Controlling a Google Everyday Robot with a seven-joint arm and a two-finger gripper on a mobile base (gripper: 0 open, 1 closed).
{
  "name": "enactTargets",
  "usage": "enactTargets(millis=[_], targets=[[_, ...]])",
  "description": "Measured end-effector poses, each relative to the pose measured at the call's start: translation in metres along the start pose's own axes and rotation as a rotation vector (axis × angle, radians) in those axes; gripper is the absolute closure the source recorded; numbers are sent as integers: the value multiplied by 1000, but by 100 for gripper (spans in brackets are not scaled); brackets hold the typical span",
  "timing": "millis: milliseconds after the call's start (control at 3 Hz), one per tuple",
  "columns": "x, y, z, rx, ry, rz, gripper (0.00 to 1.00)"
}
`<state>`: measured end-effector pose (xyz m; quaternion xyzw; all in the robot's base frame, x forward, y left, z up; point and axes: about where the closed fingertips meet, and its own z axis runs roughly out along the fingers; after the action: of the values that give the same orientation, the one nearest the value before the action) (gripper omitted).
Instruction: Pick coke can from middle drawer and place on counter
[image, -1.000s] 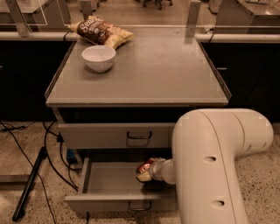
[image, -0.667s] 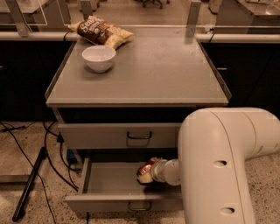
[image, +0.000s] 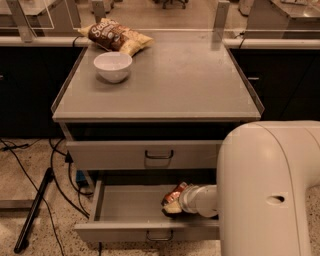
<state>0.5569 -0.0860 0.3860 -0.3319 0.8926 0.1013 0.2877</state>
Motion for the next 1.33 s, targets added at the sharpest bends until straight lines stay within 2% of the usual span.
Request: enactTargets(millis=[333,667,1000,1333], targets=[[12,-4,-35,33,25,39,100],[10,-10,-89,109,29,47,100],[-12,-10,-153,194,-5,29,100],[-12,-10,-153,194,-5,28,100]])
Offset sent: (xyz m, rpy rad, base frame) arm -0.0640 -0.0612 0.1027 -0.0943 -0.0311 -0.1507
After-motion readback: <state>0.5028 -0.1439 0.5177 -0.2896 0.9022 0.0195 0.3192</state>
